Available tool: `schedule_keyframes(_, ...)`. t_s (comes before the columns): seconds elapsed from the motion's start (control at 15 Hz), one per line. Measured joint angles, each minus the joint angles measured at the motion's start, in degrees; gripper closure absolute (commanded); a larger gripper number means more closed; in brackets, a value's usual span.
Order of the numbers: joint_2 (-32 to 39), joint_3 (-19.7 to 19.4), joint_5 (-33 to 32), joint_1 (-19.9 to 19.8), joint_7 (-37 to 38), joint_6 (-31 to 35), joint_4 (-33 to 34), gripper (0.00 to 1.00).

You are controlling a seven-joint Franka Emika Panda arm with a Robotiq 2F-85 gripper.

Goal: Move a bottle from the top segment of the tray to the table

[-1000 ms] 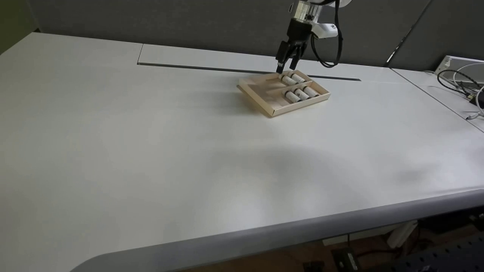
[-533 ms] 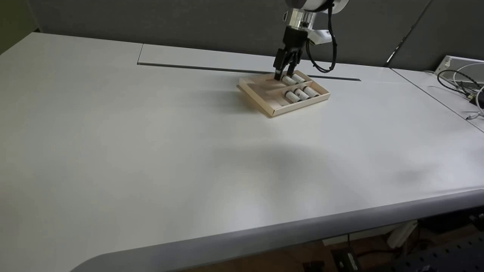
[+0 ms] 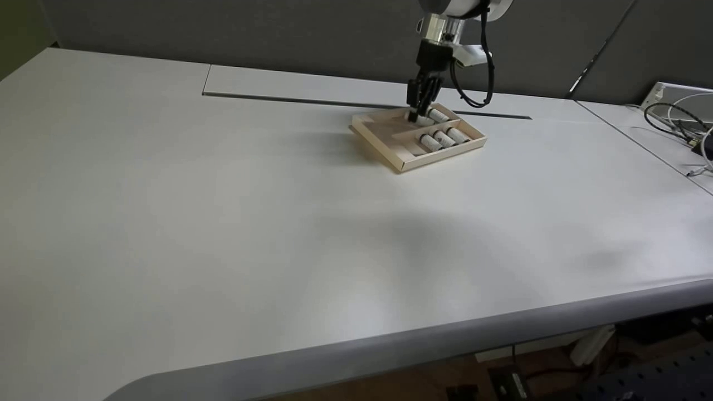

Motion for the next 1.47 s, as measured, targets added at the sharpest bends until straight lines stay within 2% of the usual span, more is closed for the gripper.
schedule_keyframes(0.07, 0.0, -0.1, 0.0, 0.0, 0.0, -0.1, 0.2, 0.95)
schedule_keyframes(0.6, -0.5, -0.2, 0.5, -0.8, 0.7, -4.2, 3.3, 0.93)
schedule_keyframes(0.93, -5.9, -0.4, 0.9, -2.5, 1.4, -5.2, 3.2, 0.93)
schedule_keyframes(1.47, -10.6, -1.6, 2.8, -11.4, 2.4, -2.7, -3.6, 0.93)
